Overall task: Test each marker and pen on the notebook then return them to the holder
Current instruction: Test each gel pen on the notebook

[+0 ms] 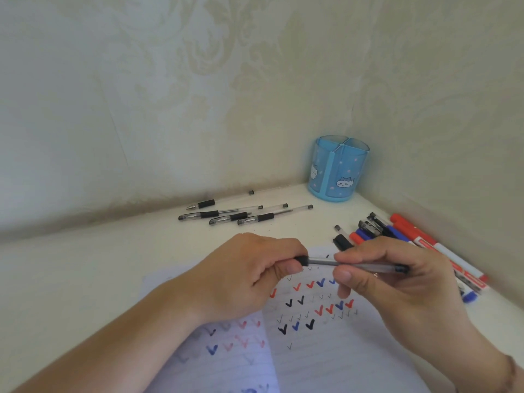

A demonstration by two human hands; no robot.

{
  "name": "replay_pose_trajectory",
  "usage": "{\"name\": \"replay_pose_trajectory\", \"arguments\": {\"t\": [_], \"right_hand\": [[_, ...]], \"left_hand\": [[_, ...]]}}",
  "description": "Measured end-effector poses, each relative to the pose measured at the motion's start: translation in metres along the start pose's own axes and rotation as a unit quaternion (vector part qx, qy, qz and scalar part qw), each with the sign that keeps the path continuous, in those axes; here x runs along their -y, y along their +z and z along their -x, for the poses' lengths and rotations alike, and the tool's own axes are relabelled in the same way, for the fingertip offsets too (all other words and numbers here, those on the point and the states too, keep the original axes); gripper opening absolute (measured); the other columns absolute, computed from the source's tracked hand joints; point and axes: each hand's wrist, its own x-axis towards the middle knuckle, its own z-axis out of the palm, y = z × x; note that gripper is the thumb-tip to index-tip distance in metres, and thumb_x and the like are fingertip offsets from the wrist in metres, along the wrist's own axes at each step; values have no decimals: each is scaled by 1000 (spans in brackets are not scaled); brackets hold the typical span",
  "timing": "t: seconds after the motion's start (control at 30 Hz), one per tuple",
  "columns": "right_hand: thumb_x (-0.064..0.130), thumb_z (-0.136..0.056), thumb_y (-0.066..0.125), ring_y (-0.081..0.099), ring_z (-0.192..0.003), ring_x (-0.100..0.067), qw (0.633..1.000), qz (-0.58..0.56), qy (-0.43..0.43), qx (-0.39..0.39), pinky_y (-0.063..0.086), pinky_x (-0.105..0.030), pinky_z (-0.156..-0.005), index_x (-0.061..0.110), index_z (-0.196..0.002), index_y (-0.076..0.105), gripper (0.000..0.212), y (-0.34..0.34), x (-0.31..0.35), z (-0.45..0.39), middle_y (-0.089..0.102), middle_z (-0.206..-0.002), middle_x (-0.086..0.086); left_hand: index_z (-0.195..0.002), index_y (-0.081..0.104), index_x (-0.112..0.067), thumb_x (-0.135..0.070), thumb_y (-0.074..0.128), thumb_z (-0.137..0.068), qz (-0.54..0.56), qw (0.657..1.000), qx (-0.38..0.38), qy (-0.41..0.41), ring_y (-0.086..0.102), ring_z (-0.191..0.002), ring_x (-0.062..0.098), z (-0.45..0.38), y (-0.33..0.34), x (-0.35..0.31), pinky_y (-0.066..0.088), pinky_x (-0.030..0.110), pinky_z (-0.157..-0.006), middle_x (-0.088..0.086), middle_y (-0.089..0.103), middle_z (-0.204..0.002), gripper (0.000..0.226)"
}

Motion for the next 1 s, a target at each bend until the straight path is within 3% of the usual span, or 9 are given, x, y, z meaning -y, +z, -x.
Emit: {"name": "replay_pose_trajectory", "arguments": {"t": [0.17,0.27,0.37,0.47,0.6,0.73,0.83,0.9,1.0], "right_hand": [[46,-72,76,67,-53,-14,1000,-8,-4,8,54,-18,-57,30,-81,75,19,-2,3,-1,72,-66,8],[48,-62,83,62,-50,-17,993,-106,46,10,52,-21,-53,24,-76,74,29,-2,1,-2,68,-61,2],[50,-64,81,60,-57,-13,995,-64,59,49,50,-20,-53,26,-79,70,30,2,-1,1,67,-65,1],[55,-71,73,60,-54,-20,996,-69,50,17,48,-22,-54,27,-80,70,30,-2,0,-3,66,-59,-3],[54,-69,74,63,-62,-37,977,-185,101,13,49,-29,-56,14,-98,75,50,-10,2,-7,70,-68,-21],[35,-68,82,53,-43,-20,979,-95,174,54,46,-26,-48,13,-70,69,26,2,0,-2,63,-51,-14],[21,-78,77,52,-42,-20,962,-89,217,137,42,-21,-44,12,-73,71,11,12,2,5,66,-53,-14],[16,-79,78,53,-41,-19,957,-73,233,157,41,-19,-41,6,-67,70,17,17,5,7,69,-55,-15],[10,-72,80,39,-34,-10,969,-32,220,106,28,-15,-36,6,-49,55,34,21,3,9,58,-41,-2]], "left_hand": [[-97,60,-22,-43,39,-101,45,999,12,-8,36,-46,14,1,-1,4,24,18,-48,-5,40,-53,30],[-101,60,-22,-43,40,-100,50,999,18,-3,43,-53,12,-1,1,2,30,19,-50,-7,47,-60,28],[-107,58,-27,-47,43,-98,50,998,24,-1,50,-62,10,-1,2,-2,40,24,-56,-10,53,-69,26],[-117,52,-36,-54,40,-96,59,997,28,-31,52,-72,14,1,-2,1,45,30,-65,-7,54,-75,30],[-118,50,-28,-19,35,-98,83,992,-67,-74,46,-72,18,2,-4,13,40,28,-68,-1,50,-77,27],[-123,47,-31,-18,41,-101,57,990,-89,-96,50,-80,10,1,0,19,39,21,-72,-12,53,-85,25],[-124,48,-35,-16,50,-100,36,993,-77,-87,55,-84,3,0,1,21,39,13,-76,-20,56,-92,30],[-124,53,-32,-17,53,-99,30,993,-84,-78,56,-80,0,-1,0,22,37,8,-73,-17,61,-92,29],[-126,56,-27,-17,55,-98,27,994,-82,-66,55,-76,-7,-2,-2,21,35,4,-70,-13,66,-92,29]]}}
